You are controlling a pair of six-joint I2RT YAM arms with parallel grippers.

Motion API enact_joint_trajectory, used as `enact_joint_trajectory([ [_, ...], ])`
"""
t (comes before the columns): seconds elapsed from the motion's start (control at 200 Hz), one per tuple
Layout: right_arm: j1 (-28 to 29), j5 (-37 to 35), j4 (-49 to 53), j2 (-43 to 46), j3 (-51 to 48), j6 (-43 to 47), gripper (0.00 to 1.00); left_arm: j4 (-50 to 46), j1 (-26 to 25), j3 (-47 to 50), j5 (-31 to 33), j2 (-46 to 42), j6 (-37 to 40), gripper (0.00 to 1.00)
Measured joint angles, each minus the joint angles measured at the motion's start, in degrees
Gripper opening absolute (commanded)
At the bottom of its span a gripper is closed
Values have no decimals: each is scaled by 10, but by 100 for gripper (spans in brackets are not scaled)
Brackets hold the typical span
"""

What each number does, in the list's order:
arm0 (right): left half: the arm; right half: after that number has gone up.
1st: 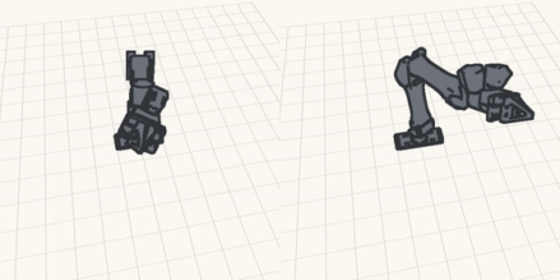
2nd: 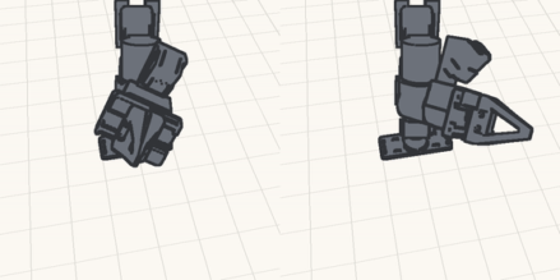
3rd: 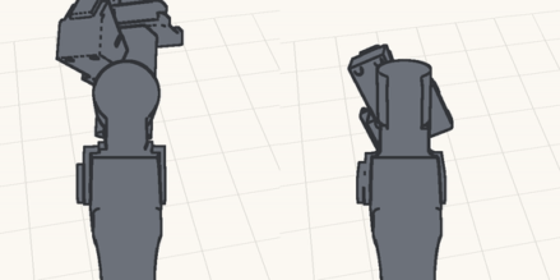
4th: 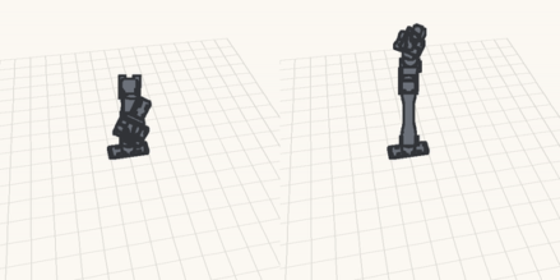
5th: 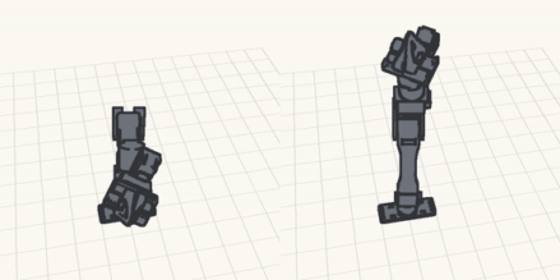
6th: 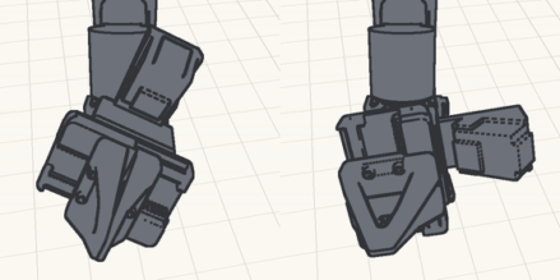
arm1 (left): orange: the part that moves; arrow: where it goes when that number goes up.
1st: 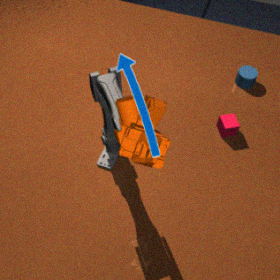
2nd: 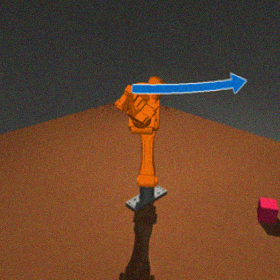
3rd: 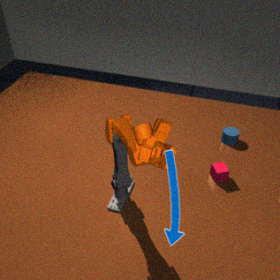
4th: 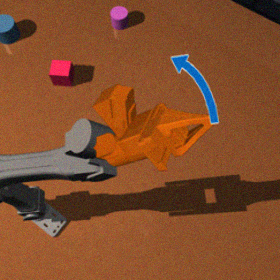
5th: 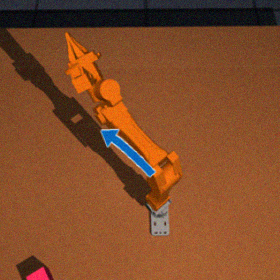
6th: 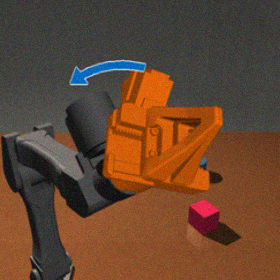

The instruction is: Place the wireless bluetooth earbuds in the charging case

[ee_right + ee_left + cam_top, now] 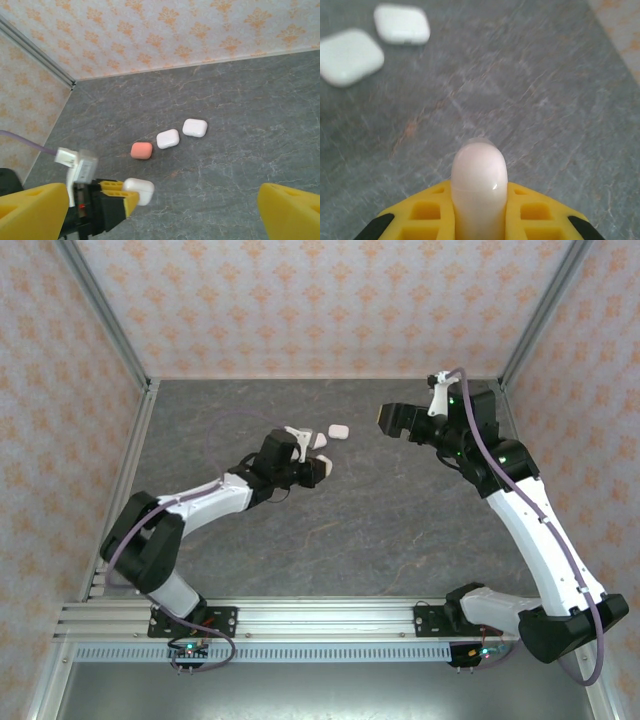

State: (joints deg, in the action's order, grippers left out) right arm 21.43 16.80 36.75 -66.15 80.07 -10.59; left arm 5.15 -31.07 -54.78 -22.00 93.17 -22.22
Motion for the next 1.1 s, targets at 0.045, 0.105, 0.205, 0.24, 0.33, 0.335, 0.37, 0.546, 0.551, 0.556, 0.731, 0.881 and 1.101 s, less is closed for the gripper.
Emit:
enact_joint_trajectory([
  [0.045,0,-3,1,0,-1,-1,97,0,0,-3,0,21,-17,0],
  [0.105,0,-7,3,0,-2,-2,97,2,0,-7,0,43,-34,0],
  [0.205,0,-13,11,0,-3,-1,97,4,0,-7,0,68,-63,0],
  [0.24,0,-16,14,0,-4,-1,97,6,0,-7,0,76,-73,0],
  [0.33,0,-20,21,0,-4,-1,97,12,0,-7,-2,90,-94,0],
  [0.335,0,-20,21,0,-4,-1,97,13,0,-7,-3,91,-95,0],
  [0.37,0,-21,23,0,-4,-1,97,18,0,-7,-3,96,-102,0],
  [0.546,0,-23,31,0,-5,3,98,29,0,-7,-3,108,-125,25],
  [0.551,0,-23,31,0,-5,3,98,29,0,-7,-3,108,-125,26],
  [0.556,0,-23,31,0,-5,3,98,29,0,-7,-3,108,-125,27],
  [0.731,0,-40,53,0,-5,21,99,26,5,-7,7,107,-128,48],
  [0.881,0,-61,70,0,-5,40,99,0,23,-2,27,79,-121,54],
  [1.101,0,-107,71,2,-7,61,99,-64,46,-2,88,-23,-89,63],
])
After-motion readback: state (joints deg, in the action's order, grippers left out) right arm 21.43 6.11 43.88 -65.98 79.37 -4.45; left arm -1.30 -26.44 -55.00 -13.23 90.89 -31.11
